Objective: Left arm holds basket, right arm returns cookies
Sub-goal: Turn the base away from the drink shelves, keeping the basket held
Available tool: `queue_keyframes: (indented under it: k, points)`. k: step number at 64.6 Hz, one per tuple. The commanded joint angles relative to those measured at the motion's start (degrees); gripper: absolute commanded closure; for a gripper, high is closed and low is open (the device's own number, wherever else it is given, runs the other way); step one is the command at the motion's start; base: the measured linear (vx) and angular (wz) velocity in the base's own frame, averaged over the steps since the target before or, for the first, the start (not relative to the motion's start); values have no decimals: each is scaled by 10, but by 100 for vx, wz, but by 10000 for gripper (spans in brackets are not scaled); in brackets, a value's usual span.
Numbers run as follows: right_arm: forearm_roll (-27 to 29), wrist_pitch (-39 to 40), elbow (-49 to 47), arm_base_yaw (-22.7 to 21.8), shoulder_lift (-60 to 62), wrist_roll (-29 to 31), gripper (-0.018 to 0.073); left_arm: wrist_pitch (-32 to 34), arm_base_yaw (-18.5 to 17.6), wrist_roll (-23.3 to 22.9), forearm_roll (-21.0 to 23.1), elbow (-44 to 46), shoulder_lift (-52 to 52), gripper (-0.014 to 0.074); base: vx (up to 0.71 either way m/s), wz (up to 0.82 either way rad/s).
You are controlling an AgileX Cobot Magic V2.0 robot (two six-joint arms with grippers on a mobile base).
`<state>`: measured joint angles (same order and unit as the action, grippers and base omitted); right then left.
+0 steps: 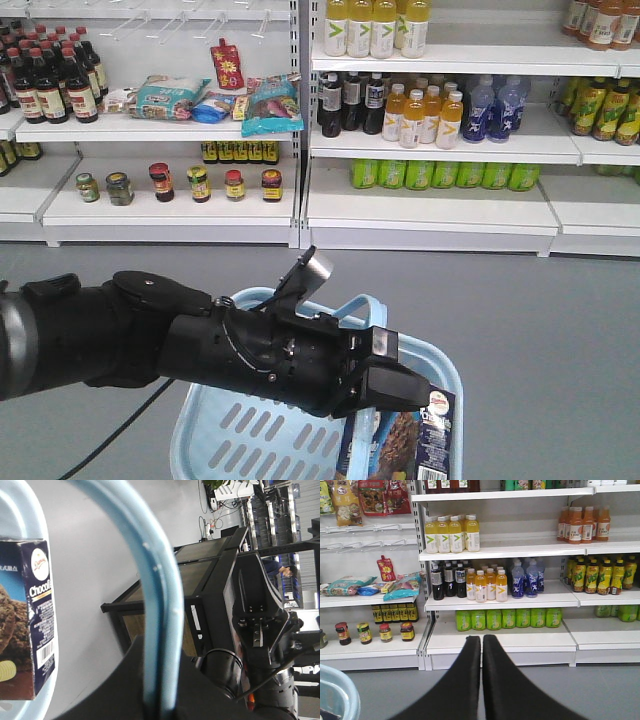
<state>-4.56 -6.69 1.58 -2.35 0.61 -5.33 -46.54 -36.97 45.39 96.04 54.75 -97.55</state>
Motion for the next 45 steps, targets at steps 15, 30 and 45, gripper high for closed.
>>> queue_keyframes:
  k: [15, 30, 45]
  points:
    - [-2, 42, 2, -3, 7, -1, 567, -32, 0, 3, 57, 14, 31, 603, 33, -5]
    - [-2, 42, 2, -3, 7, -1, 567, -32, 0, 3, 57, 14, 31, 603, 33, -6]
    - [-2, 42, 2, -3, 7, -1, 567, -32, 0, 3, 57, 14, 31, 603, 32, -5]
